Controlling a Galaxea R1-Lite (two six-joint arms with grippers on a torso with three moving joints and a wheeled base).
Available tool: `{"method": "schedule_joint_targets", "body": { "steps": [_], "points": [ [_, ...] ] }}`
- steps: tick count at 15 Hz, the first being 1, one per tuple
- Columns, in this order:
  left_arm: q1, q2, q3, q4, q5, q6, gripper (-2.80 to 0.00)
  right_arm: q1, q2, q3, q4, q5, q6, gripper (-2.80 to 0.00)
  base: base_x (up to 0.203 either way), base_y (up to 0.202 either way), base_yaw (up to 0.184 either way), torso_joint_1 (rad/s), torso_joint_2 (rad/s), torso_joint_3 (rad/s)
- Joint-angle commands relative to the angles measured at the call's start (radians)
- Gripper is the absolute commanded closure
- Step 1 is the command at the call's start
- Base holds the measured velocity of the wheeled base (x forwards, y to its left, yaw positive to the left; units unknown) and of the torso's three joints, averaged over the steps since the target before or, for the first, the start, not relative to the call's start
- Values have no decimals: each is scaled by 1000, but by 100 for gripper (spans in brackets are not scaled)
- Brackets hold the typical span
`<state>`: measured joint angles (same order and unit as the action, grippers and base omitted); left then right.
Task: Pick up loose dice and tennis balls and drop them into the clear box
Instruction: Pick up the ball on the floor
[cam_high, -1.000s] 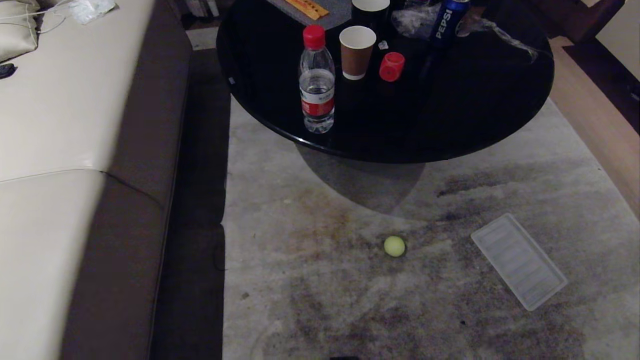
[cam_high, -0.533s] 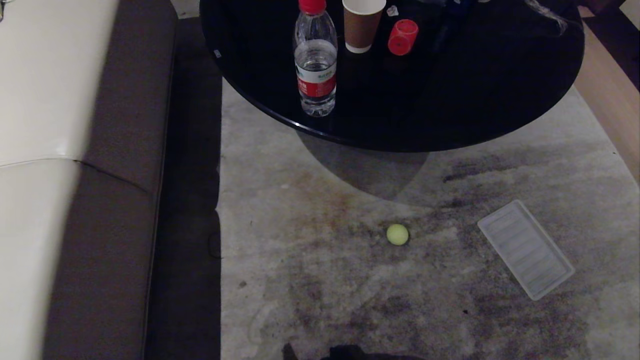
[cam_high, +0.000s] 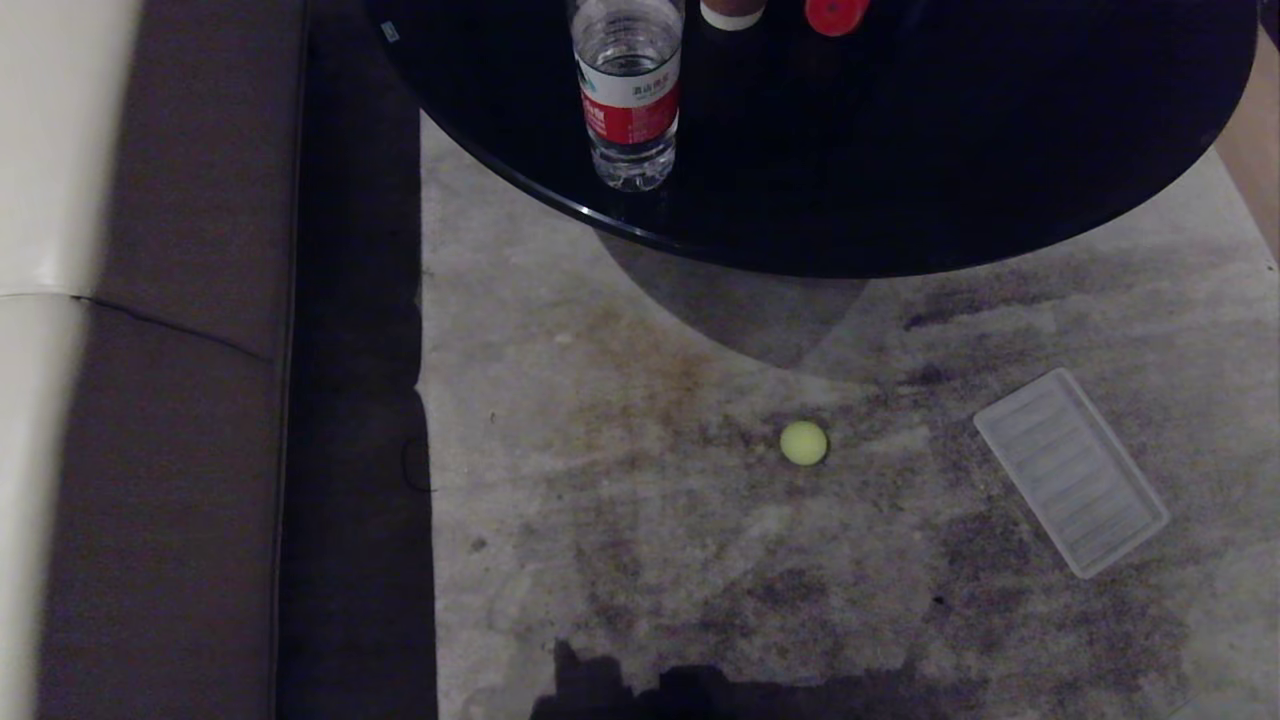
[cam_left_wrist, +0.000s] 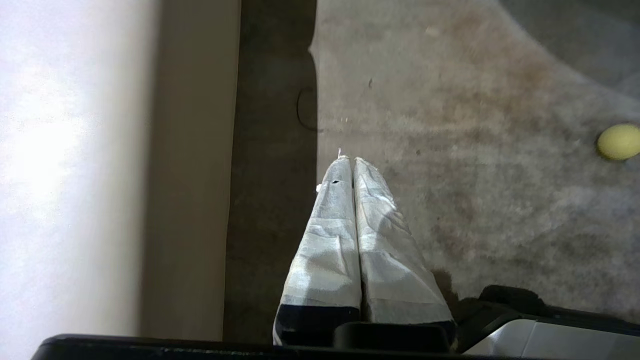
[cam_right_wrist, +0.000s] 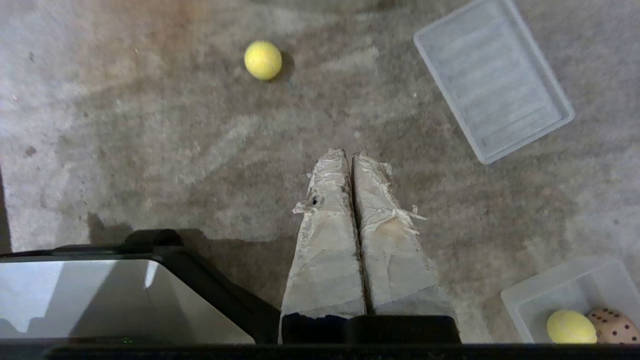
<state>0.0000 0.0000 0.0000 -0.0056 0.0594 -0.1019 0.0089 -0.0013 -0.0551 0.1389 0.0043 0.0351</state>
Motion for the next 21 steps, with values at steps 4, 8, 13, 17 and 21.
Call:
{"method": "schedule_joint_targets", "body": {
  "steps": [4, 8, 13, 17, 21],
  "points": [
    [0, 2, 2, -1, 0, -1, 0, 0, 1, 0, 1, 0, 0, 0, 0, 0, 0, 3, 2, -202],
    [0, 2, 2, -1, 2, -7, 0, 0, 1, 0, 1, 0, 0, 0, 0, 0, 0, 0, 5, -192],
    [0, 2, 2, -1, 0, -4, 0, 0, 1, 0, 1, 0, 0, 0, 0, 0, 0, 2, 2, -199],
    [0, 2, 2, 1, 0, -2, 0, 0, 1, 0, 1, 2, -5, 0, 0, 0, 0, 4, 0, -198],
    [0, 2, 2, 1, 0, 1, 0, 0, 1, 0, 1, 0, -4, 0, 0, 0, 0, 4, 1, -196]
  ]
}}
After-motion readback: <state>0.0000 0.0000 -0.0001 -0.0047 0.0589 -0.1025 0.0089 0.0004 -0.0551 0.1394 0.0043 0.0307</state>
